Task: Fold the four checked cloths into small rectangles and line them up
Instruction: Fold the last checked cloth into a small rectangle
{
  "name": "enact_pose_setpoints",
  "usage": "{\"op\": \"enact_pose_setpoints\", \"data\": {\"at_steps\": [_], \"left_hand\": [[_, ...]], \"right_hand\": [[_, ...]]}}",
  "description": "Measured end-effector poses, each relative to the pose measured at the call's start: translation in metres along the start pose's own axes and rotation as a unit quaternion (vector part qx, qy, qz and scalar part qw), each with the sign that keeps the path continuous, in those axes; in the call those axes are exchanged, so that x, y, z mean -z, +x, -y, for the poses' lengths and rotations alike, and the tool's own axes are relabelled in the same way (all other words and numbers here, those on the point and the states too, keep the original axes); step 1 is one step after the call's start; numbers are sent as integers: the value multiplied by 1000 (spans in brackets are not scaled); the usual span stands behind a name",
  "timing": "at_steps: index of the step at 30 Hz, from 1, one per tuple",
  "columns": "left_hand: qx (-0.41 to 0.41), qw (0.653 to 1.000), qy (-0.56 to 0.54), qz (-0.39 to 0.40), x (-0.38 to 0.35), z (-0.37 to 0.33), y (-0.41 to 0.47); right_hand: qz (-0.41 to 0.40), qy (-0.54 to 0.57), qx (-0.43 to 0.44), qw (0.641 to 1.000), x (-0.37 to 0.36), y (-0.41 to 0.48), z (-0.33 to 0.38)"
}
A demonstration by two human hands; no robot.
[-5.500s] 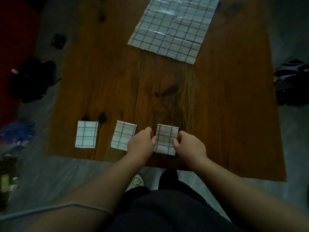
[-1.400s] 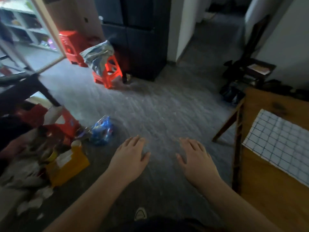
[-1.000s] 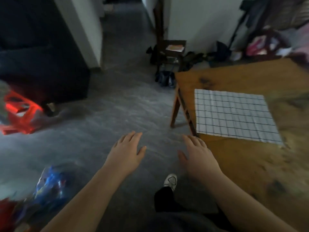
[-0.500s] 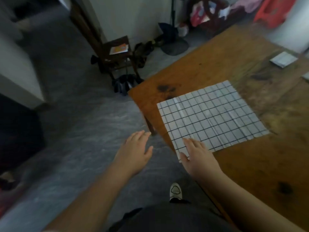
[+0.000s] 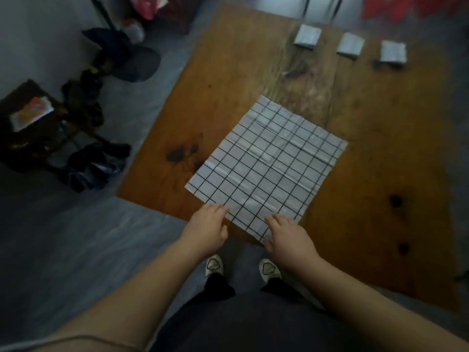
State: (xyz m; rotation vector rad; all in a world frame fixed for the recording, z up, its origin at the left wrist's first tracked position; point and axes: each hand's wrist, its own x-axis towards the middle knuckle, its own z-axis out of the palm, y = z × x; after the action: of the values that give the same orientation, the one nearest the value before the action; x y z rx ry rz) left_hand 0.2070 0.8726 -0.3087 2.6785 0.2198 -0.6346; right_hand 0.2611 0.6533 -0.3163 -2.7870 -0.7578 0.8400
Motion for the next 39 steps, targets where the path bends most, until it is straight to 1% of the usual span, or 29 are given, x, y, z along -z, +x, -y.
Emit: {"op": "enact_pose_setpoints", "data": {"at_steps": [4, 6, 9, 11, 15, 18, 20, 22, 24, 26, 28, 33, 36, 39], "left_hand": [[-76, 993, 81, 49, -6, 29, 34], [-108, 987, 104, 58, -10, 38, 48], [-129, 983, 118, 60, -14, 50, 56], [-138, 981, 125, 60, -19, 57, 54], [-181, 971, 156, 23, -27, 74, 44], [-208, 968, 141, 19, -33, 84, 39], [-206, 970, 125, 13, -36, 89, 36], [-191, 976, 107, 3, -37, 95, 35], [-186, 977, 108, -18, -38, 102, 35], [-196, 973, 117, -36, -38, 109, 35], [-215, 969, 117, -36, -35, 115, 34], [-256, 962, 69, -61, -27, 128, 27], [-243, 968, 23, -64, -22, 134, 19], [-216, 975, -21, -56, -13, 136, 6]], "right_hand": [[-27, -3, -56, 998, -32, 5, 20], [-22, -7, -82, 996, -48, 6, 22], [-16, -11, -103, 994, -68, 0, 23], [-26, -10, -113, 993, -78, -5, 25], [-42, -2, -149, 988, -89, -12, 26], [-76, 17, -174, 982, -92, -9, 27], [-110, 27, -180, 977, -94, -5, 25], [-135, 30, -173, 975, -95, -5, 21], [-144, 21, -158, 977, -96, -8, 18], [-158, 21, -147, 976, -97, -14, 18], [-172, 41, -149, 973, -95, -21, 20], [-159, 95, -179, 966, -85, -39, 24], [-158, 117, -201, 960, -77, -49, 23], [-180, 138, -204, 952, -69, -61, 20]]}}
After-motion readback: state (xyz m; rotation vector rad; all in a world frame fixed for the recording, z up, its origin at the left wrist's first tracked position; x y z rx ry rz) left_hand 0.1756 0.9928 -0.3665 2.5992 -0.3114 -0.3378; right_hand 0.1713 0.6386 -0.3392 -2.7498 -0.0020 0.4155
